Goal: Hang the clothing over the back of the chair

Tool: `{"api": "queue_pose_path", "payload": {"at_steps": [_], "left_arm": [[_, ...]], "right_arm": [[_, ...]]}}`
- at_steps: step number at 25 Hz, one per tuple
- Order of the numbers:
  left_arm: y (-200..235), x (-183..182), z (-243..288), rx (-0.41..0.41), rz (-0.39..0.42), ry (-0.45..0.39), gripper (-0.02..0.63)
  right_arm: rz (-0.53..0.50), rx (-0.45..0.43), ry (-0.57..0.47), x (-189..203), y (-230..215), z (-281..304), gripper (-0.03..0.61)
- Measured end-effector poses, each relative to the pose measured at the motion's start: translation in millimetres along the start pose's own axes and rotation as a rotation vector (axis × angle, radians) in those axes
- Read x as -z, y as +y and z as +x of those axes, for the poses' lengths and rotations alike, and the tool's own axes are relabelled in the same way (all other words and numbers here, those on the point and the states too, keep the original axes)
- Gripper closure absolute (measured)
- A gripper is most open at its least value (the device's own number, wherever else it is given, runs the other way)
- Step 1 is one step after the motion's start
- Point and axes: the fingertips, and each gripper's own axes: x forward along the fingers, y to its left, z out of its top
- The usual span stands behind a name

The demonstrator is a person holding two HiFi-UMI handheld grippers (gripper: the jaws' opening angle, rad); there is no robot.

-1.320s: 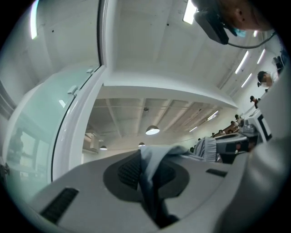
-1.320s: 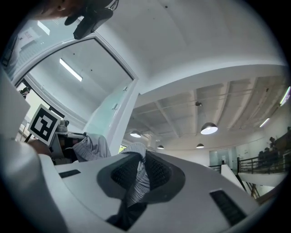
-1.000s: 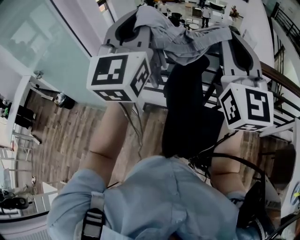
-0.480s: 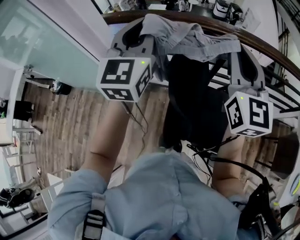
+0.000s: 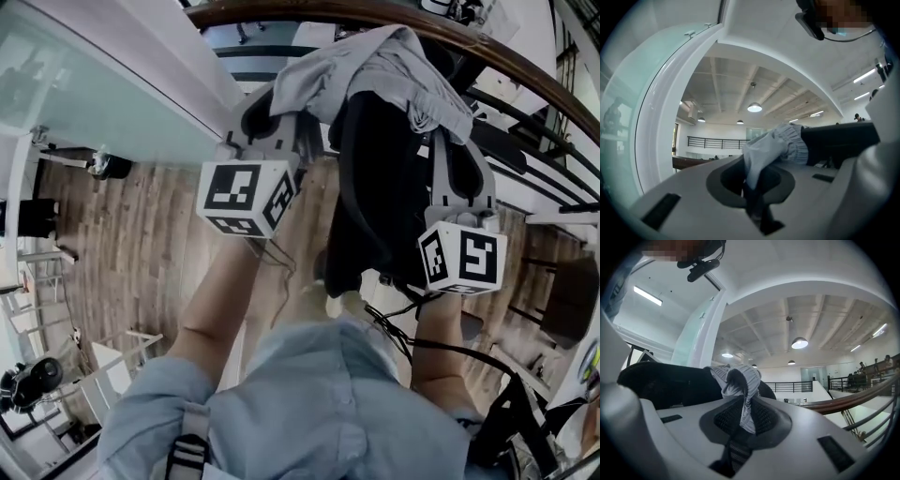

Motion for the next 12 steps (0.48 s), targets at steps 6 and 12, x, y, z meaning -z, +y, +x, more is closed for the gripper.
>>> {"api": "queue_pose_path", "payload": {"at_steps": [6,12], "left_arm": [[-24,19,-17,0.057,-0.007,0.020,0.581],[-29,21,-19,0.154,0.007,0.017,0.435]], "right_arm": [[-0.006,0.003,0.029,11,18,-14,0.496],[0.007,0.010,0.101,25,24,-3,0.411]]}}
